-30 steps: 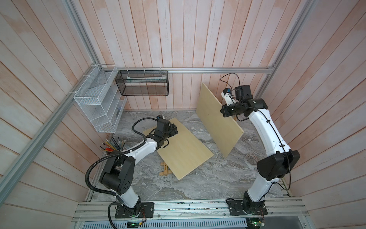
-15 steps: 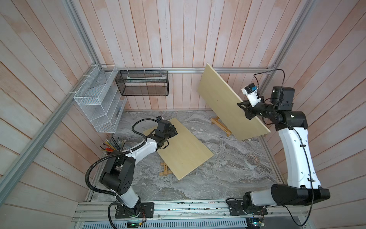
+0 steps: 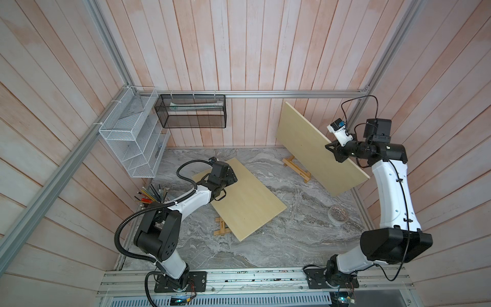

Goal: Assemble the easel
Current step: Place the drawing board on the easel.

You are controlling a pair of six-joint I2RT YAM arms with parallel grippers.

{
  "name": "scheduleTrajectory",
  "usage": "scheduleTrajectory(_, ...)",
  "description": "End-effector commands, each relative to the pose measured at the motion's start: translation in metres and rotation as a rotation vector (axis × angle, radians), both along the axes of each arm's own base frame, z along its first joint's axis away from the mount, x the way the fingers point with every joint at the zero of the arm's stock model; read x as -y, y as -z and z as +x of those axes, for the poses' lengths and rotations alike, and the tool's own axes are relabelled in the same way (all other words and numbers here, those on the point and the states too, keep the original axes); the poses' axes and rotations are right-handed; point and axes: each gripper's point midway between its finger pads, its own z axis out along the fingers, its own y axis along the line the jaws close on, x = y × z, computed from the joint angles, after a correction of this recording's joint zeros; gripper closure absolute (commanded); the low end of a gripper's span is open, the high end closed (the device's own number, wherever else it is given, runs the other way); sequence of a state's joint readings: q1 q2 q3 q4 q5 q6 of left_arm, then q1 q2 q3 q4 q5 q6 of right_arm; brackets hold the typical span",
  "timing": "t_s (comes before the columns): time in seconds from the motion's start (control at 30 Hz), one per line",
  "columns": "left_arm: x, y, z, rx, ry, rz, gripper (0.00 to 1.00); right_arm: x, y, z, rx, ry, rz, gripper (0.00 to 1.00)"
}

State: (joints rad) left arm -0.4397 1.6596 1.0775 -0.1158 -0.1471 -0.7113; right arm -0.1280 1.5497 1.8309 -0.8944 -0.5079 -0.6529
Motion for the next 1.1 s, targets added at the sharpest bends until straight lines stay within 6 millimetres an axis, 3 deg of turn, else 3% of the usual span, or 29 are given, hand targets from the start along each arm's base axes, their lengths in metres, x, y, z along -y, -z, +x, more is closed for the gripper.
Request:
scheduleTrajectory(0.0, 0.001, -0.011, 0.006, 0.025, -0.014, -0.002, 0.18, -0.012, -0.056, 0.008, 0.238, -0.103, -0.010, 1.00)
scheduleTrajectory(0.53, 0.000, -0.011, 0.006, 0.025, -0.016, -0.001, 0.18, -0.006, -0.043, 0.032, 0.148, -0.126, 0.001, 1.00)
scheduleTrajectory(1.07, 0.005, -0.013, 0.012, 0.029, -0.015, -0.005, 0.18, -0.004, -0.011, 0.055, 0.015, -0.143, 0.022, 1.00)
